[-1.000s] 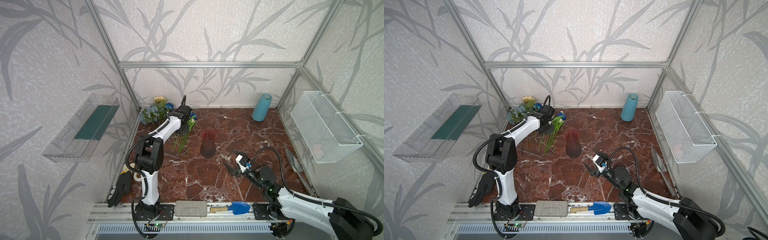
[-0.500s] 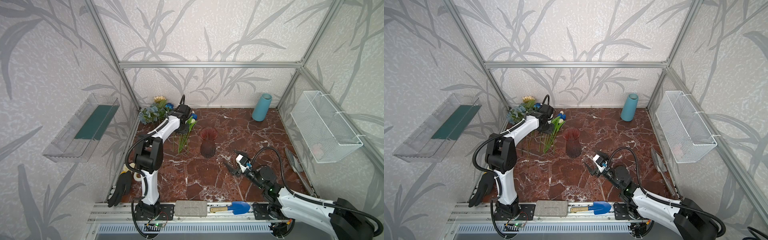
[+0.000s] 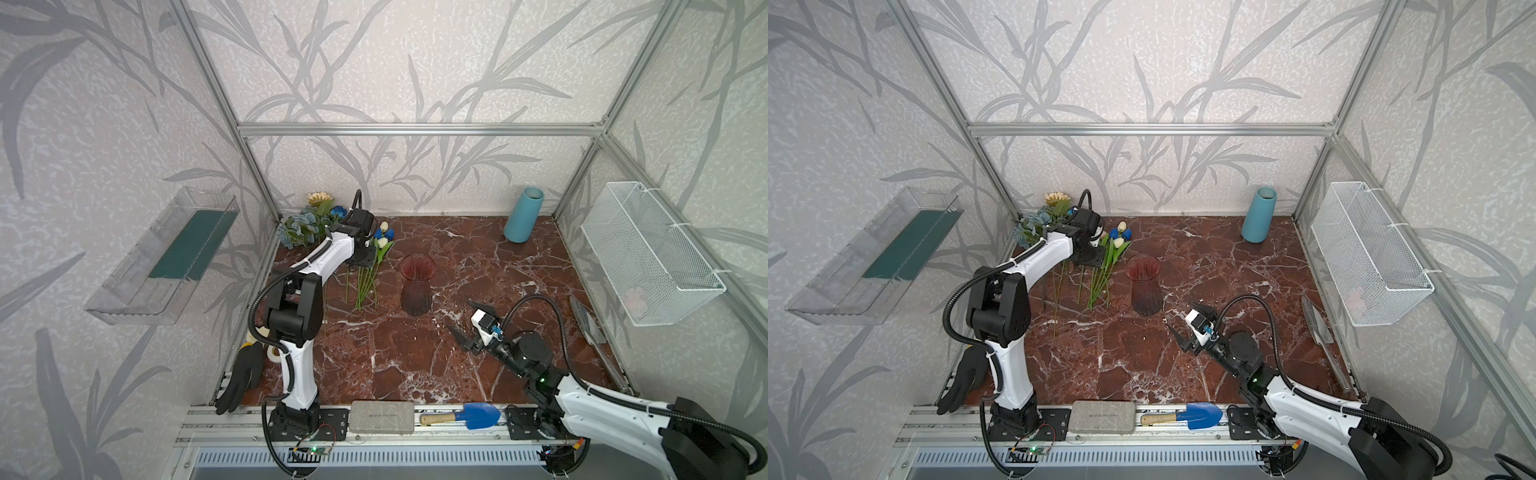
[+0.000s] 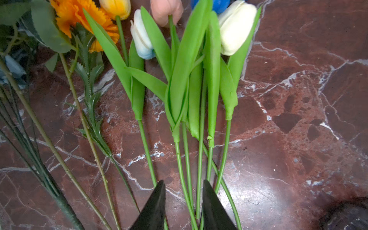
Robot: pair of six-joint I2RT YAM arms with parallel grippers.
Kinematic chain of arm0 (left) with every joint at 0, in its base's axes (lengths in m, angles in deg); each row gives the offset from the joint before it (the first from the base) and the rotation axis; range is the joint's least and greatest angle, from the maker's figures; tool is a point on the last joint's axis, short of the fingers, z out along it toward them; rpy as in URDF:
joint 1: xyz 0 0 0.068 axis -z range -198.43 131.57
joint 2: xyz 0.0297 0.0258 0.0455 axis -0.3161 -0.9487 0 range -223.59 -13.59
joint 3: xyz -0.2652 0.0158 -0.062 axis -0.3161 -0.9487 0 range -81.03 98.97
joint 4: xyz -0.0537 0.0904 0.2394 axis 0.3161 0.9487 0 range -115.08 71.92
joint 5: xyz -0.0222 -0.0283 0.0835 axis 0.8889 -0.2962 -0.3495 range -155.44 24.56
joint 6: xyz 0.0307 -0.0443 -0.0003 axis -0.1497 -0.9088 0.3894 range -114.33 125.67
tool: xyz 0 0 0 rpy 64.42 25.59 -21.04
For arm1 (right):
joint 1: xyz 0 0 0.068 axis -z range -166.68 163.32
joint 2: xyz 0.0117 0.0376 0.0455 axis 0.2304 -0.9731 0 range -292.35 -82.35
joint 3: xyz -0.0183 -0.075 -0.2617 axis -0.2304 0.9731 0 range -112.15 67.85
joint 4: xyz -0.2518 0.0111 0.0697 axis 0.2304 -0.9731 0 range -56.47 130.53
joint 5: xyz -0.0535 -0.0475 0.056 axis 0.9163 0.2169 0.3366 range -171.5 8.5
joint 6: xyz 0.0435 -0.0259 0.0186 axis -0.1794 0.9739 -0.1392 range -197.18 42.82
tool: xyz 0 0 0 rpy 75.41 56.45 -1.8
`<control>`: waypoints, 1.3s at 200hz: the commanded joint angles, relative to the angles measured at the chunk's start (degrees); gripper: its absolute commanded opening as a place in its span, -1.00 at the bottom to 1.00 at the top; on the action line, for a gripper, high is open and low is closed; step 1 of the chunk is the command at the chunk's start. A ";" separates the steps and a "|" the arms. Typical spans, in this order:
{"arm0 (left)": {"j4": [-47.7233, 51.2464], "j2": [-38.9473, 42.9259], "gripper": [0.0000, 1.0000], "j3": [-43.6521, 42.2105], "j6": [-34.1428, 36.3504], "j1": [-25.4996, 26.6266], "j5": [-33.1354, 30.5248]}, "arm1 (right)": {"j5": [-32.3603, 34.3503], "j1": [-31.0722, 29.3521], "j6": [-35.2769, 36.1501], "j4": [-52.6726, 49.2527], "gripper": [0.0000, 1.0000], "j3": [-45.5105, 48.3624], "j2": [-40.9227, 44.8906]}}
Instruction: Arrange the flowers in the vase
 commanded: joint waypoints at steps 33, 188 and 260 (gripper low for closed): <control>0.27 -4.76 -0.34 0.15 -1.53 -0.86 1.43 | -0.02 -0.25 -0.10 0.60 0.67 -1.06 0.08; 1.88 -4.23 -0.94 1.70 -3.20 -0.86 0.44 | -0.64 -0.24 -0.19 0.77 0.67 -0.96 0.20; 1.78 0.33 -1.00 0.45 -6.39 -0.86 -1.16 | -0.35 -0.25 -0.19 1.15 0.67 -1.03 -0.14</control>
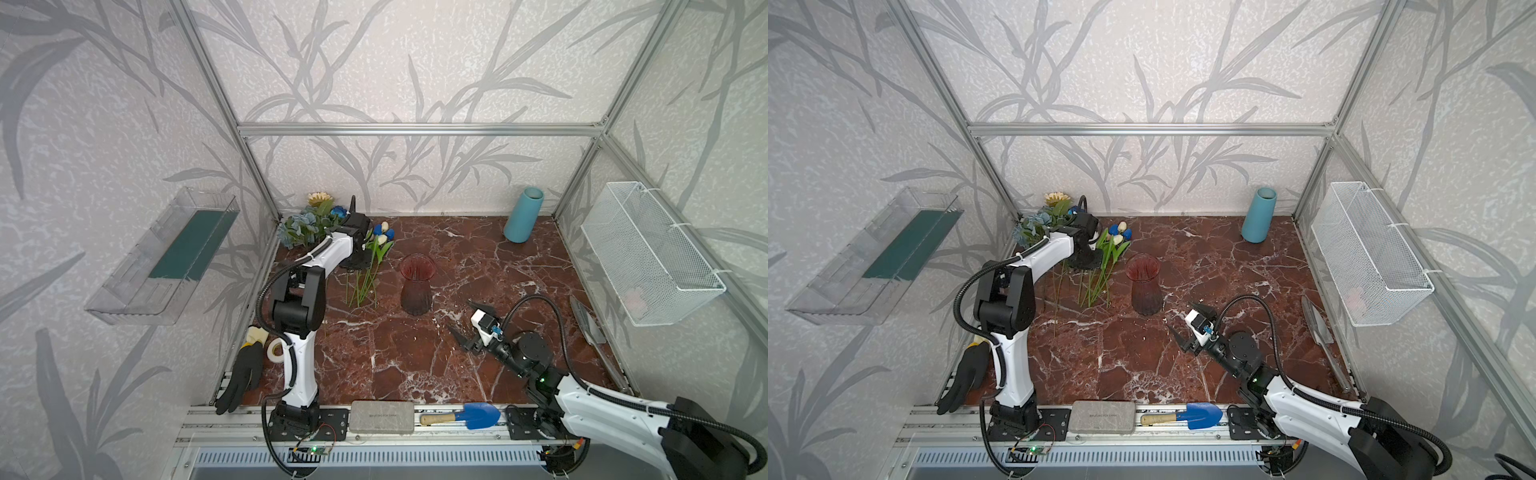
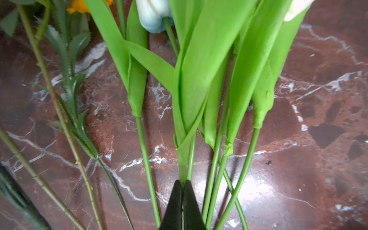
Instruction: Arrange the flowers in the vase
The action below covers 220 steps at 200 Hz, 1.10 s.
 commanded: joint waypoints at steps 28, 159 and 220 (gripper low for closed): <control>1.37 6.80 -1.00 -0.77 -0.12 0.23 -4.67 | 0.39 -0.25 -0.21 0.94 0.68 -0.78 0.38; -0.70 14.96 -1.00 -1.51 6.61 5.21 -8.20 | 0.84 -0.25 -0.10 0.66 0.67 -0.79 0.42; 2.31 11.85 -1.00 0.01 21.26 15.14 -35.53 | 0.51 -0.25 -0.16 1.84 0.67 -0.83 -0.45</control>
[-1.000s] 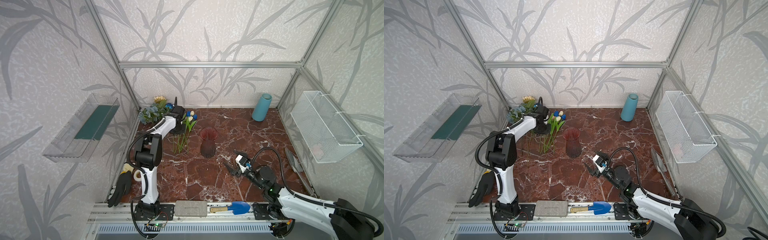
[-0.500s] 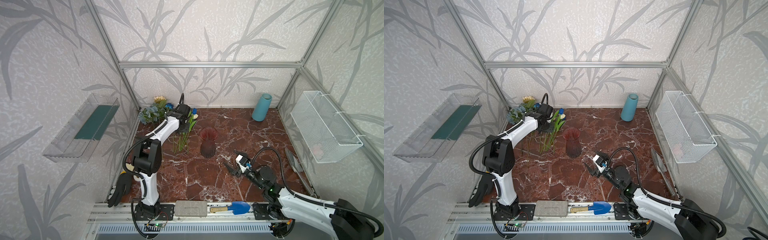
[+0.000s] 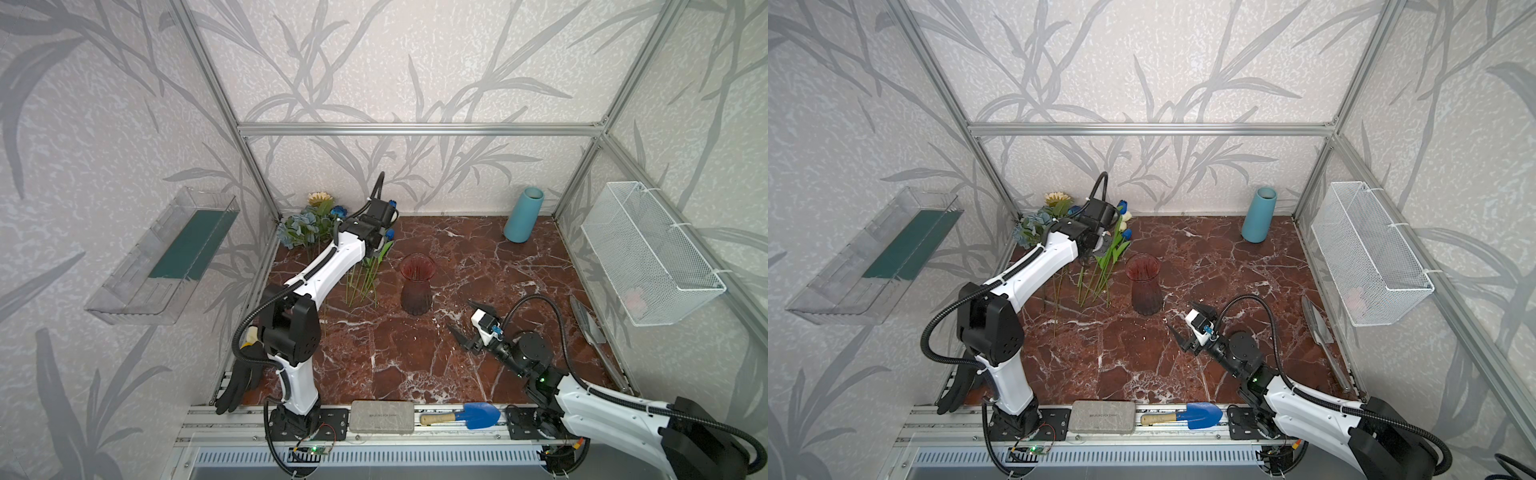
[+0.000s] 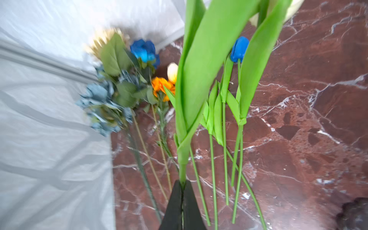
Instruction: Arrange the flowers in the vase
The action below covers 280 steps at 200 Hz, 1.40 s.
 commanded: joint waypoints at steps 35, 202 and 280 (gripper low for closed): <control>-7.62 7.29 -1.00 -10.04 7.15 1.33 0.13 | 1.26 -0.25 0.02 1.43 0.67 -0.65 0.36; -17.15 2.56 -1.00 -19.44 -6.69 -11.95 27.87 | 0.08 -0.23 -0.78 0.89 0.67 -0.77 0.48; -19.09 -1.44 -1.00 -17.77 0.33 -2.34 -5.82 | 0.40 -0.25 -0.27 1.45 0.67 -0.95 -0.63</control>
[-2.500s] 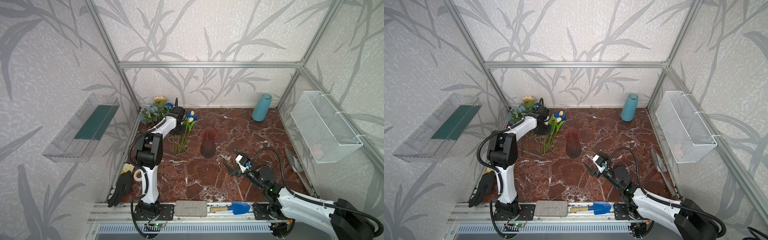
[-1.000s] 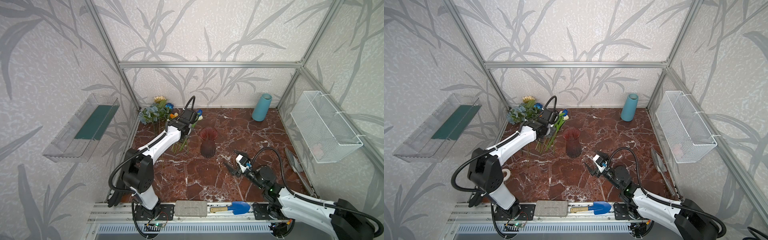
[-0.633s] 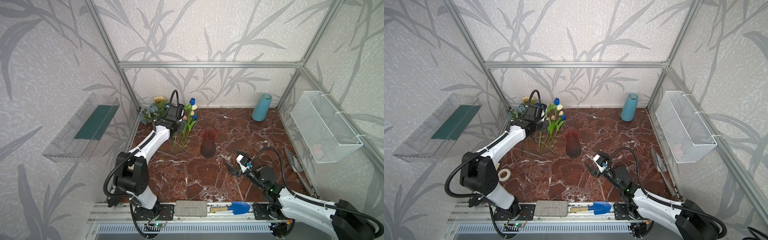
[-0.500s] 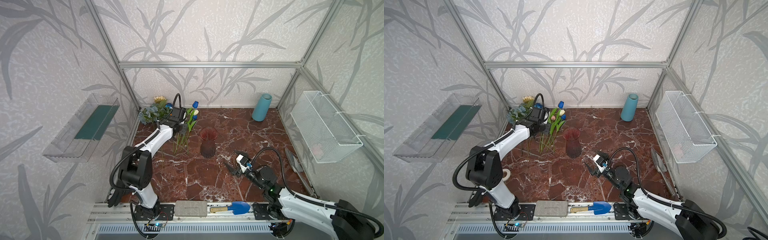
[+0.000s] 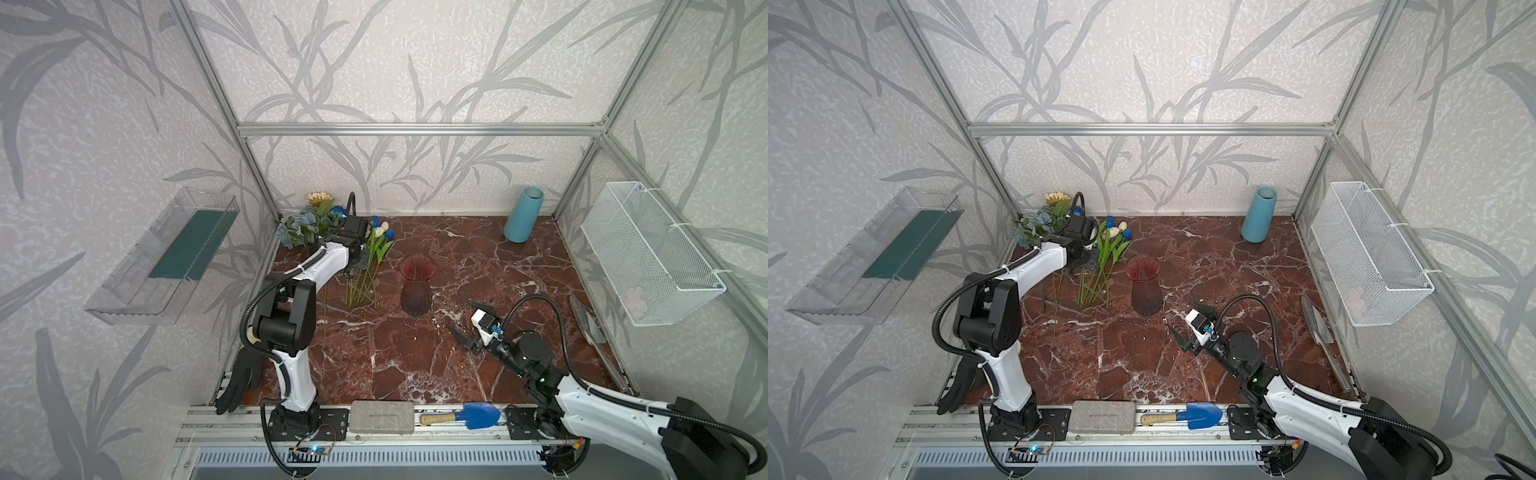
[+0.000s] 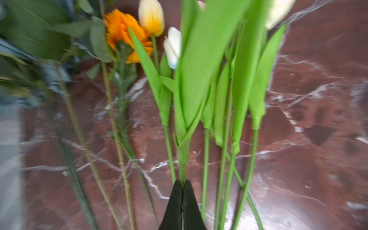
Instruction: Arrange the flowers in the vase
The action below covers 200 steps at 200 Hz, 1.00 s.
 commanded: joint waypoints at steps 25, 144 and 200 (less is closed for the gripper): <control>-9.66 3.33 -1.00 -7.45 -0.43 1.63 0.37 | -0.23 -0.25 -0.14 3.47 0.67 -0.92 -1.94; -2.72 -1.40 -0.39 -1.31 -3.57 -0.57 6.11 | 0.20 -0.25 -0.17 0.86 0.68 -1.03 0.14; -5.12 1.93 -0.35 -2.96 1.07 -0.14 18.52 | -0.13 -0.25 0.03 1.17 0.68 -1.38 -0.89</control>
